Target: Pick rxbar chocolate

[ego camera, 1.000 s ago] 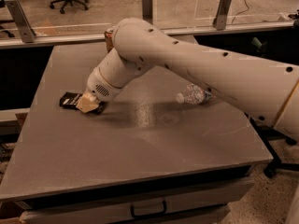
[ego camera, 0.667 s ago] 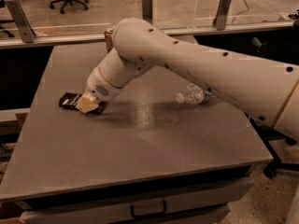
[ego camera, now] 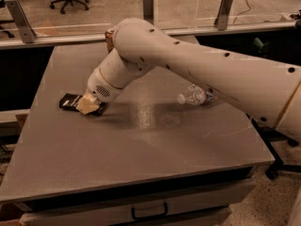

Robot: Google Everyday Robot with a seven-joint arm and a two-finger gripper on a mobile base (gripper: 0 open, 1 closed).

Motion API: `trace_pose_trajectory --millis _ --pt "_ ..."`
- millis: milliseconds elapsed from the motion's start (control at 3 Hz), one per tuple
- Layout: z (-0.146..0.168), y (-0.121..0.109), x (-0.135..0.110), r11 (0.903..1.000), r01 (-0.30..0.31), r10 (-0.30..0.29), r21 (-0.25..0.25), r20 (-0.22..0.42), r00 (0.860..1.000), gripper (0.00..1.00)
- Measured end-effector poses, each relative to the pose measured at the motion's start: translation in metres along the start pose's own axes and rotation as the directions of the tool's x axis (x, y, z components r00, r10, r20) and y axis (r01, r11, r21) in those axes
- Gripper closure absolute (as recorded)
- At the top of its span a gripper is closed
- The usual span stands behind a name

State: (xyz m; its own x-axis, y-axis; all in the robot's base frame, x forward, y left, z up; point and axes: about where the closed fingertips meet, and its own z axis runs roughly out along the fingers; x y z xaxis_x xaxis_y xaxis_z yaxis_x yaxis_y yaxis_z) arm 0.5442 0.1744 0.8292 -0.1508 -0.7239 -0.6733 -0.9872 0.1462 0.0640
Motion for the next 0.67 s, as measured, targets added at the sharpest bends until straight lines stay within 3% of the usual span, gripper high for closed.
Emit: trace_pose_trajectory --millis 667 --pt "-0.0001 0.0000 -0.0001 1.0000 0.000 0.000 0.000 0.000 1.000 0.35"
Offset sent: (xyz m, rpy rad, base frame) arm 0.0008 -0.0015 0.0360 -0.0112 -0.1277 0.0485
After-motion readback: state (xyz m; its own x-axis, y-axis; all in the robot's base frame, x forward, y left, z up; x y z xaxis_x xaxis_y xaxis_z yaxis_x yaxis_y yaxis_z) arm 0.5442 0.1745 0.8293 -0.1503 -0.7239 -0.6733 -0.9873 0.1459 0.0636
